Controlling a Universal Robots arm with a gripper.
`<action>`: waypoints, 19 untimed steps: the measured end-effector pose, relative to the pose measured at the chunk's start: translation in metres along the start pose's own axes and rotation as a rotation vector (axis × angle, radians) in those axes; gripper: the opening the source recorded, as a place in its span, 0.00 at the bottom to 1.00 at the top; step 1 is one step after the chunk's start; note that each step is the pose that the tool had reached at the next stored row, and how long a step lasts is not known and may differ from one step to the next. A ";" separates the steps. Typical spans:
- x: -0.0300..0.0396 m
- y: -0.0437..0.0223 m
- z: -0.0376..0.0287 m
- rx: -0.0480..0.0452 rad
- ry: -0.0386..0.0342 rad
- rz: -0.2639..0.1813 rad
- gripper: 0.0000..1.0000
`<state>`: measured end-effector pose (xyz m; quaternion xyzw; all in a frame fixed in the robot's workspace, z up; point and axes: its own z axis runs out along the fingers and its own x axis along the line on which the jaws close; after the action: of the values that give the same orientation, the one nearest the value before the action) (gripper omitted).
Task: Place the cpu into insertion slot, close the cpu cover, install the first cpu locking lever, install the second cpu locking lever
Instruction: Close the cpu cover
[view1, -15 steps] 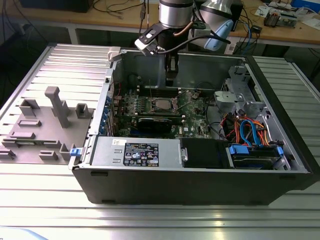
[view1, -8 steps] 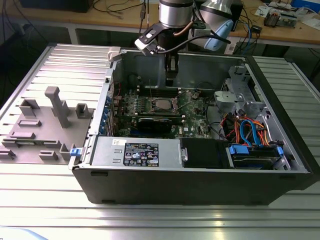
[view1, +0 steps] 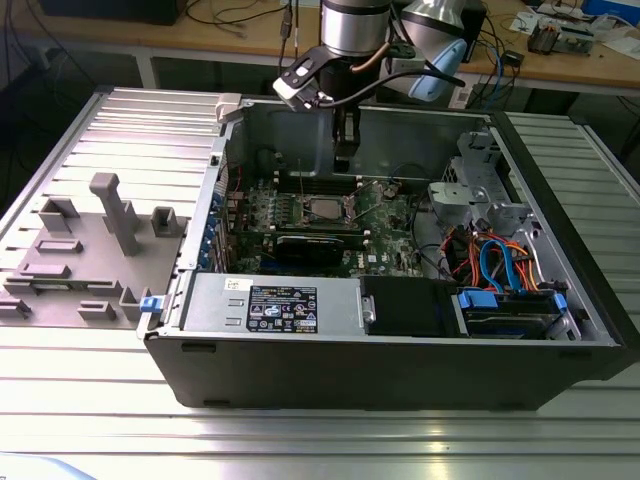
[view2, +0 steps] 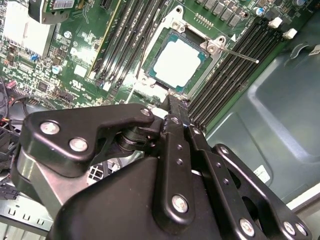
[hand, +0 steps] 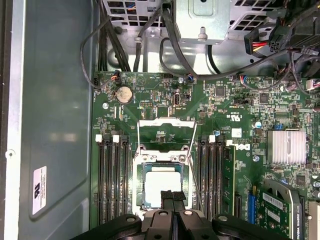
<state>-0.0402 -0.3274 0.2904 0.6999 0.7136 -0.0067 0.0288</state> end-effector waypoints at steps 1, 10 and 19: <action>0.0000 0.0000 0.0000 0.0000 0.0000 0.000 0.11; 0.0000 0.0027 0.0001 0.0000 0.0000 0.000 0.11; -0.0001 0.0057 0.0002 0.0000 0.0000 0.000 0.11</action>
<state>-0.0345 -0.3274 0.2904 0.7000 0.7136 -0.0067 0.0288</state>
